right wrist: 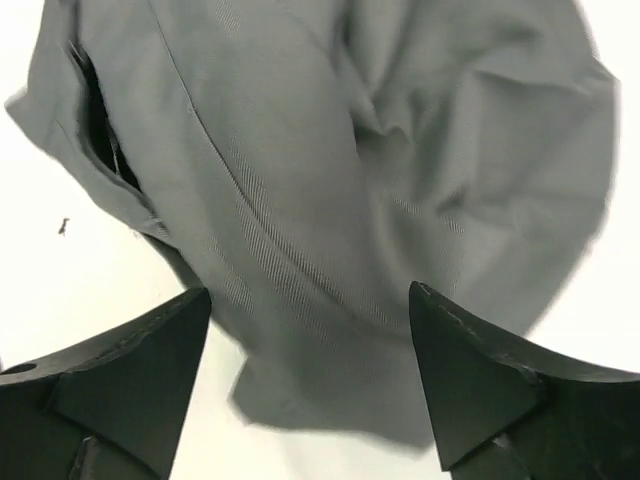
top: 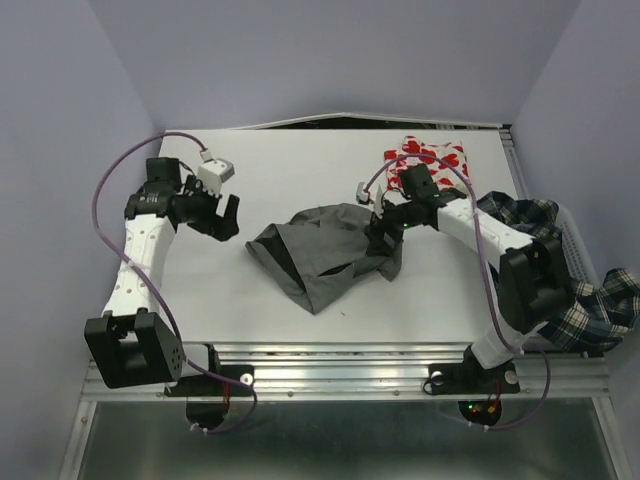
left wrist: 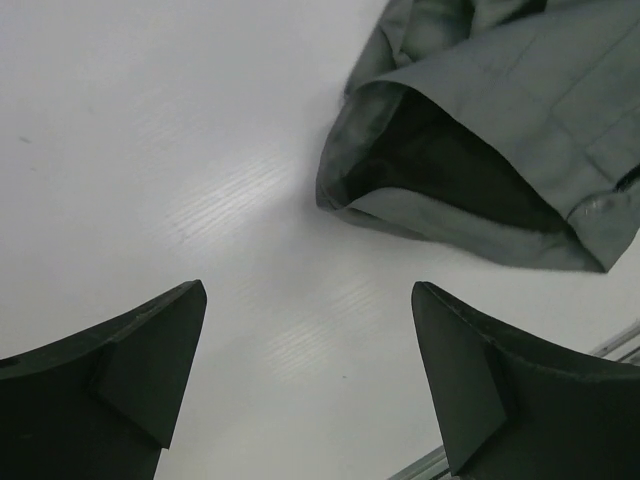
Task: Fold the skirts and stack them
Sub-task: Move the skirt to the center of the board, then flatten the skirt out
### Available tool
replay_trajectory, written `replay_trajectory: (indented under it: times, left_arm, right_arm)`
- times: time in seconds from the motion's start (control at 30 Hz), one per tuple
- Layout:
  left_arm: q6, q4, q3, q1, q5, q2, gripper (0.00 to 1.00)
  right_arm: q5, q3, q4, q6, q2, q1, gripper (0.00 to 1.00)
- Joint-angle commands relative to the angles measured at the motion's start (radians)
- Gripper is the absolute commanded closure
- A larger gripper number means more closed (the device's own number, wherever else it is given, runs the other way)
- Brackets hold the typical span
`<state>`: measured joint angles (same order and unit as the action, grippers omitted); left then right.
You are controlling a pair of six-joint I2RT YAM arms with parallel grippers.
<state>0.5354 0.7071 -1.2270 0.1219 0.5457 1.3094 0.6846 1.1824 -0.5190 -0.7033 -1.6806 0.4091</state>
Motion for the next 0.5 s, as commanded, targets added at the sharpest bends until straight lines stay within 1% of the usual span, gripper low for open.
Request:
replay_trajectory:
  times: [0.0,0.03,0.07,0.1,0.13,0.17,0.2,0.3,0.4,0.43,0.47]
  left_arm:
    - [0.101,-0.012,0.072,-0.071,-0.104,-0.029,0.05]
    - [0.112,-0.02,0.078,-0.074,-0.107,-0.019,0.05]
    - [0.116,-0.029,0.084,-0.076,-0.115,0.005,0.05]
    - [0.118,-0.061,0.098,-0.077,-0.142,0.02,0.08]
    - [0.115,-0.09,0.103,-0.077,-0.15,0.062,0.1]
    - [0.115,-0.098,0.101,-0.077,-0.153,0.088,0.12]
    - [0.104,-0.107,0.093,-0.077,-0.138,0.112,0.16]
    - [0.08,-0.127,0.054,-0.077,-0.086,0.218,0.19]
    - [0.051,-0.123,0.021,-0.077,-0.003,0.304,0.23]
    - [0.054,-0.11,0.014,-0.077,0.046,0.323,0.24]
    - [0.054,-0.097,0.008,-0.074,0.071,0.349,0.24]
  right_arm:
    - [-0.082,0.13,-0.074,0.042,0.157,-0.013,0.1]
    - [-0.083,0.179,-0.122,0.154,0.16,-0.013,0.1]
    - [-0.077,0.201,-0.143,0.215,0.16,-0.013,0.11]
    - [-0.068,0.221,-0.156,0.328,0.162,-0.001,0.14]
    - [-0.06,0.221,-0.153,0.368,0.163,0.01,0.2]
    - [-0.056,0.215,-0.148,0.401,0.167,0.025,0.22]
    - [-0.063,0.194,-0.129,0.442,0.168,0.072,0.23]
    - [-0.095,0.146,-0.086,0.449,0.168,0.158,0.24]
    - [-0.178,0.074,-0.039,0.372,0.164,0.269,0.23]
    - [-0.247,0.053,-0.026,0.314,0.16,0.298,0.23]
    - [-0.294,0.03,-0.006,0.286,0.162,0.357,0.21]
